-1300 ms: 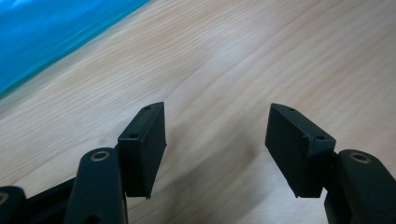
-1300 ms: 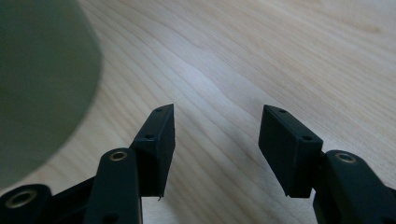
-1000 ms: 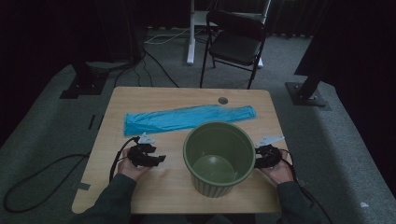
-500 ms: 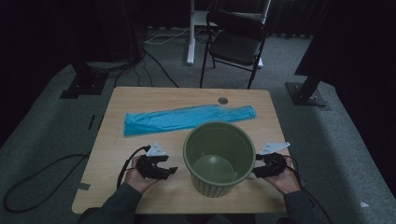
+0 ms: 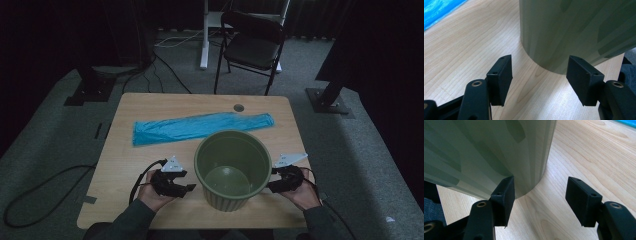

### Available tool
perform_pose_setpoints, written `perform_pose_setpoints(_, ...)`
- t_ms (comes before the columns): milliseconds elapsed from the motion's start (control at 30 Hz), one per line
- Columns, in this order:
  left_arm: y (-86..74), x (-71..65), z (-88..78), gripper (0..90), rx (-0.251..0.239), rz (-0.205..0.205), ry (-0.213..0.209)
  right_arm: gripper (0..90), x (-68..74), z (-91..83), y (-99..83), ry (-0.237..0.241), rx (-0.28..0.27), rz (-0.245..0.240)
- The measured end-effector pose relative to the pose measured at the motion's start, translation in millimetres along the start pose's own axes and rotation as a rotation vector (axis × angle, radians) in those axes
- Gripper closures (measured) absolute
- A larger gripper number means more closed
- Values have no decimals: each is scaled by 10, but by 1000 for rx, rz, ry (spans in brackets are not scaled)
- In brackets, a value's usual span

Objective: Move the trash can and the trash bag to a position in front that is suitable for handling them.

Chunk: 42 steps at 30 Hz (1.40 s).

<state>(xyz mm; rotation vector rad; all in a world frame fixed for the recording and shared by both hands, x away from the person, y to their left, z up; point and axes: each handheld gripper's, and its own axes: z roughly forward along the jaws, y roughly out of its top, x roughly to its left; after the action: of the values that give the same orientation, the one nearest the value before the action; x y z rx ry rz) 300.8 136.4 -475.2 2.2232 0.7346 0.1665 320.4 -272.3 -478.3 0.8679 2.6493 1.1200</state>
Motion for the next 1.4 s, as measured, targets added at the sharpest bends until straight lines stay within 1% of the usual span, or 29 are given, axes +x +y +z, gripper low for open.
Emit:
perform_pose_setpoints(133, 11, 24, 0, 378, -13, -3, 6, 396, 7, 48, 62, 3, 2, -11)
perform_pose_setpoints(233, 30, 49, -1, 386, -12, 4, 7, 396, 12, 94, 120, 8, 9, -18)
perform_pose_setpoints(367, 56, 92, -5, 393, -5, 9, 30, 403, -5, 130, 175, 9, 16, -19)
perform_pose_setpoints(433, 89, 124, -5, 404, 4, 15, 52, 408, -21, 154, 214, 5, 22, -20)
perform_pose_setpoints(467, 105, 146, 1, 410, 3, 11, 58, 412, -35, 169, 236, 1, 23, -23)
perform_pose_setpoints(533, 137, 215, 14, 425, 5, 6, 71, 415, -71, 202, 280, -1, 27, -19)
perform_pose_setpoints(600, 168, 289, 32, 438, 2, -10, 76, 416, -111, 236, 323, -5, 28, -17)
perform_pose_setpoints(700, 220, 384, 55, 450, 7, -16, 91, 422, -181, 287, 385, -8, 28, -8)
perform_pose_setpoints(767, 251, 432, 64, 453, 14, -10, 103, 424, -221, 316, 421, -9, 27, -3)
perform_pose_setpoints(833, 266, 490, 73, 451, 15, -19, 101, 424, -256, 342, 447, -11, 24, 0)
perform_pose_setpoints(933, 273, 617, 80, 447, 21, -38, 133, 424, -289, 366, 443, -13, 11, 8)
perform_pose_setpoints(1033, 281, 774, 79, 457, 31, -62, 161, 423, -320, 377, 395, -21, 5, 23)
perform_pose_setpoints(1100, 288, 882, 85, 473, 41, -74, 192, 423, -339, 380, 360, -29, 11, 33)
perform_pose_setpoints(1133, 290, 937, 92, 480, 45, -85, 214, 422, -351, 382, 345, -34, 11, 35)
perform_pose_setpoints(1200, 292, 1048, 102, 487, 48, -104, 236, 422, -364, 383, 324, -38, 13, 48)
perform_pose_setpoints(1267, 300, 1125, 114, 497, 49, -106, 266, 421, -373, 388, 310, -45, 14, 44)
perform_pose_setpoints(1367, 327, 1240, 129, 508, 54, -119, 294, 419, -378, 400, 294, -46, 20, 44)
perform_pose_setpoints(1400, 343, 1293, 135, 510, 63, -126, 303, 419, -380, 405, 289, -46, 22, 43)
